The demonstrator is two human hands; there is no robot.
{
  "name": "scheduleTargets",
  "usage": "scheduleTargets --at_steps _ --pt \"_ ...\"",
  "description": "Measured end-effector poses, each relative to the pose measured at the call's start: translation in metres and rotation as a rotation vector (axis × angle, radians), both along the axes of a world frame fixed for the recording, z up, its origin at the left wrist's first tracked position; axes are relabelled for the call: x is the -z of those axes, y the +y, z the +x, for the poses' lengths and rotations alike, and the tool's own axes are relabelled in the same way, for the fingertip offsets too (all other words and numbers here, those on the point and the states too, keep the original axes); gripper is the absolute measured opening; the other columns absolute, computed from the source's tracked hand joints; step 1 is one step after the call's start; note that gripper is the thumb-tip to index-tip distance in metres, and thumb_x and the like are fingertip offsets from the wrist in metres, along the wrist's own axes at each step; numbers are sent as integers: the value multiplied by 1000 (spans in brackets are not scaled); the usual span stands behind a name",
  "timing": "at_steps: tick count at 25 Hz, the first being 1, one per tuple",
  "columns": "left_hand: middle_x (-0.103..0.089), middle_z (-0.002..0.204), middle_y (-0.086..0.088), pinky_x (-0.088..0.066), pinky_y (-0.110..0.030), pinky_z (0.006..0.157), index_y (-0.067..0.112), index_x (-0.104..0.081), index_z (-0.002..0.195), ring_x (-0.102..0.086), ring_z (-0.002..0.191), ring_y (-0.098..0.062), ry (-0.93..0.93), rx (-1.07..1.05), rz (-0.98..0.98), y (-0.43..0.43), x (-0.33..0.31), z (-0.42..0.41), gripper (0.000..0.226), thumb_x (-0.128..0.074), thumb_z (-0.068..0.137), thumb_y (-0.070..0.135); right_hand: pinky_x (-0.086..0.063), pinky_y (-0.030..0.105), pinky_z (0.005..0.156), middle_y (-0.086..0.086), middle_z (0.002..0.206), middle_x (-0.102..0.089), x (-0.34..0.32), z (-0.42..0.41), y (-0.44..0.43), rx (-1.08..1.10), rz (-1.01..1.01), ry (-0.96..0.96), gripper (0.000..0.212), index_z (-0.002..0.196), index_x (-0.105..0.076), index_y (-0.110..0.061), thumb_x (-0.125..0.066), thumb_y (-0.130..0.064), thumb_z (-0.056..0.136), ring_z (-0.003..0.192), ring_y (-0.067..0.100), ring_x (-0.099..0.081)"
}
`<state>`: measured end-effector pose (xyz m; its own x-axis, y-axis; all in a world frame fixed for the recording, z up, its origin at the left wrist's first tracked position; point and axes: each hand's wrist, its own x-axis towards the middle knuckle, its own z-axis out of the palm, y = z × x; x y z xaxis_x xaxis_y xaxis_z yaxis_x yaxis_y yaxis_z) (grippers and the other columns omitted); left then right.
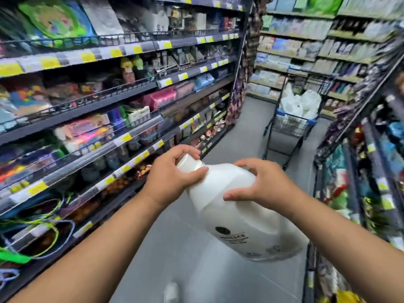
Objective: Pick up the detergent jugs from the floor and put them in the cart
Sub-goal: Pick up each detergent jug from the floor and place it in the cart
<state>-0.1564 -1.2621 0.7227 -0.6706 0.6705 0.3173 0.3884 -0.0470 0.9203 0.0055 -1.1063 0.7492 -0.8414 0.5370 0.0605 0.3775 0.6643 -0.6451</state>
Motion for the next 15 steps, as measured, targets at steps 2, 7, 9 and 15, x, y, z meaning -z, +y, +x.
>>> scheduleTargets --at_steps 2,7,9,15 --pt "-68 92 11 -43 -6 71 26 -66 92 -59 78 10 -3 112 14 74 3 -24 35 -86 71 7 -53 34 88 -15 100 -70 4 -11 62 96 7 -19 106 107 -68 -35 -66 -91 17 96 7 -64" --pt "-68 97 12 -41 -6 75 36 -65 90 -59 80 14 34 343 -52 251 9 -77 36 -85 72 12 -54 36 82 -14 90 -70 -3 -40 197 312 -13 -30 79 93 -66 -40 -78 -76 24 88 9 -66" --pt "-68 97 15 -41 -7 78 38 -65 84 -59 86 13 94 398 -92 314 5 -96 32 -87 69 21 -54 33 80 -14 88 -68 -3 -49 243 391 -19 -12 75 94 -64 -38 -83 -70 28 85 10 -65" --pt "-66 78 8 -42 -10 63 31 -63 74 -57 69 4 190 561 -170 516 5 -121 26 -87 66 26 -45 18 62 -18 69 -60 11 -63 403 588 -69 38 54 83 -61 -39 -94 -49 42 68 -3 -55"
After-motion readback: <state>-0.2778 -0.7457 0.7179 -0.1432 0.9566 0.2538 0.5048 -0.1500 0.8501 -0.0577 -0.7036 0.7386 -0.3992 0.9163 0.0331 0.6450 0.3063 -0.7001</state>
